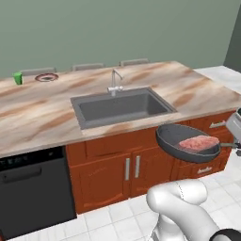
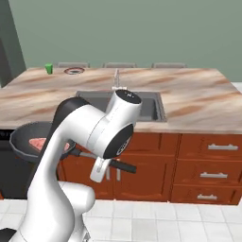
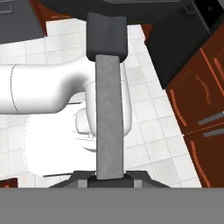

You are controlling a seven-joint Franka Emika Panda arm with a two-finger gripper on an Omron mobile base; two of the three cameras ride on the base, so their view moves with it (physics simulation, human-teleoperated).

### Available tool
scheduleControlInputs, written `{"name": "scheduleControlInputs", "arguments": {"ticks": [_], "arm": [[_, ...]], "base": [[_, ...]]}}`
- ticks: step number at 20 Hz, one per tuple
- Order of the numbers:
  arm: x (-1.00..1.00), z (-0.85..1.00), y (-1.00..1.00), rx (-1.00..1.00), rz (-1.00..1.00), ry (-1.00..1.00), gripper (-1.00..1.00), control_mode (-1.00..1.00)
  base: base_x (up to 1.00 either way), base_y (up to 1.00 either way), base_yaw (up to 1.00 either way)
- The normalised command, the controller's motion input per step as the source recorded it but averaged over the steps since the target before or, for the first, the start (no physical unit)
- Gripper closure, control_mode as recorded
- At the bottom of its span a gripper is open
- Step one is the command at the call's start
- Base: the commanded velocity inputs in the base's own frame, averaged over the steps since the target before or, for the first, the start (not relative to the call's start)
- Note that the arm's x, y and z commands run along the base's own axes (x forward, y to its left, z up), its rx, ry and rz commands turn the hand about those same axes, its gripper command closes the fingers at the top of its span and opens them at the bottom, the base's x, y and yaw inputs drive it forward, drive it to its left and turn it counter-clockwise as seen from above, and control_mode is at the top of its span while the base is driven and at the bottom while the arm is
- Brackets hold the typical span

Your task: Pick up the pan with the steak in it and place it on the dining table. Then place the steak on the plate.

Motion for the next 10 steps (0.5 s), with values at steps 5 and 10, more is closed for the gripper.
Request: {"name": "scheduleControlInputs", "arguments": {"ticks": [5,10], "arm": [[0.0,0.0,0.0,0.0,0.0,0.0,1.0,1.0],[0.0,0.0,0.0,0.0,0.0,0.0,1.0,1.0]], "base": [[0.33,-1.0,-0.01],[0.34,-1.0,-0.01]]}}
